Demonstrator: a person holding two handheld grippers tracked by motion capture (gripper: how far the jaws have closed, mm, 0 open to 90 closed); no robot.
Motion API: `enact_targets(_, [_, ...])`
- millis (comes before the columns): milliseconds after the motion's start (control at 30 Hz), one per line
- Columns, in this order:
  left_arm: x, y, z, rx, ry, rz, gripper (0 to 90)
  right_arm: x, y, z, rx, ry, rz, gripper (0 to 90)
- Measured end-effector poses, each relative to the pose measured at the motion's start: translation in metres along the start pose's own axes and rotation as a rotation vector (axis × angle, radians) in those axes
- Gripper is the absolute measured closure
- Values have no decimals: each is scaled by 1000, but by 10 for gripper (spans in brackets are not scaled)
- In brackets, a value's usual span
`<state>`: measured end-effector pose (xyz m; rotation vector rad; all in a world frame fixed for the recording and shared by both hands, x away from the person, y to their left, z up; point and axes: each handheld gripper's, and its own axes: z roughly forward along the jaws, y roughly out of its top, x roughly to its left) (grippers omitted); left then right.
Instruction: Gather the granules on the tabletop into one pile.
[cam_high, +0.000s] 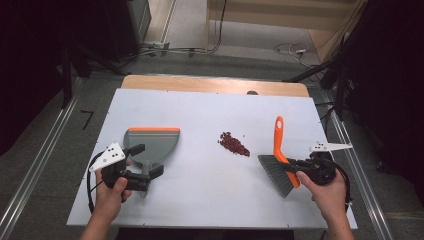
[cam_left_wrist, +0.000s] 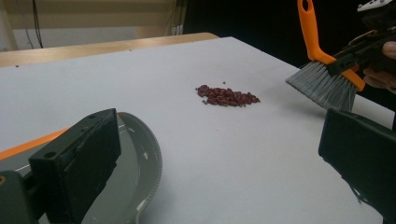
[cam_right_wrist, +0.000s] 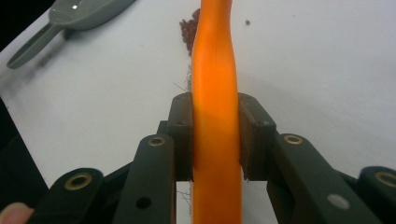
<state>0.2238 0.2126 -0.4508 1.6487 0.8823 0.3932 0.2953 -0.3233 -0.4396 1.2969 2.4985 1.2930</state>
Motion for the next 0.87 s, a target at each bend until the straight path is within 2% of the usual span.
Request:
enact_targets(300, [2, 0, -1, -8, 5, 2, 0, -23, -12, -13, -36, -9, 63, 688])
enact_targets(400, [2, -1, -1, -7, 1, -1, 0, -29, -10, -12, -59, 9, 81, 688])
enact_targets(633, [1, -2, 0, 2, 0, 5, 0, -32, -4, -2, -58, 14, 72, 688])
enact_targets(867, [0, -2, 0, -2, 1, 4, 0, -33, -3, -2, -63, 6, 70, 688])
